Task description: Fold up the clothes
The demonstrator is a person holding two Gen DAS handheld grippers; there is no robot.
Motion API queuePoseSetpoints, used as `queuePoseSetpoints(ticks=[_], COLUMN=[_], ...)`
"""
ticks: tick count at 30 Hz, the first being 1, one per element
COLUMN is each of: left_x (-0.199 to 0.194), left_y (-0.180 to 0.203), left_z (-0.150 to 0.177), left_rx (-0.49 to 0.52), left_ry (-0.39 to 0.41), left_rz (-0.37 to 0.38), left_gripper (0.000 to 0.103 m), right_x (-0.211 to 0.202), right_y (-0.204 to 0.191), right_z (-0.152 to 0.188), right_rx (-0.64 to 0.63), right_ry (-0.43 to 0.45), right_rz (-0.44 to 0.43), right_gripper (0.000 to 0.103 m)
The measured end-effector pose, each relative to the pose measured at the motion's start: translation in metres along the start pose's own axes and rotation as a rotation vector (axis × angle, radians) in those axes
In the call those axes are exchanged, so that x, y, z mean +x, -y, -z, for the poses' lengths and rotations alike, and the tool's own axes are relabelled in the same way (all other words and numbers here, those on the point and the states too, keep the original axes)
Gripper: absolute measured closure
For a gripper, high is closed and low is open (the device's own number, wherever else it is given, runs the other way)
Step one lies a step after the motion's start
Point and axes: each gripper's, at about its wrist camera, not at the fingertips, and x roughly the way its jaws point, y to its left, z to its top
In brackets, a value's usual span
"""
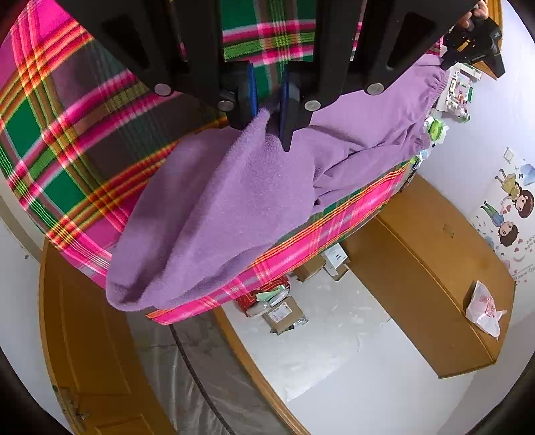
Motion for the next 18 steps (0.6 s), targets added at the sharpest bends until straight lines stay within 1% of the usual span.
queuePoseSetpoints(ticks=[4, 12, 18], left_x=[-0.01, -0.025, -0.034], left_y=[0.0, -0.007, -0.012], left_z=[0.009, 0.024, 0.036], left_rx=[0.019, 0.04, 0.047], left_ry=[-0.002, 0.001, -0.009], left_rz=[0.011, -0.003, -0.003], left_gripper=[0.096, 0.096, 0.096], right_x=[-0.004, -0.011, -0.019], right_y=[0.001, 0.003, 0.012], right_z=[0.004, 0.011, 0.016], right_rx=[0.009, 0.027, 0.054], right_ry=[0.002, 0.006, 0.001], right_rz=[0.003, 0.01, 0.003], right_gripper=[0.092, 0.092, 0.092])
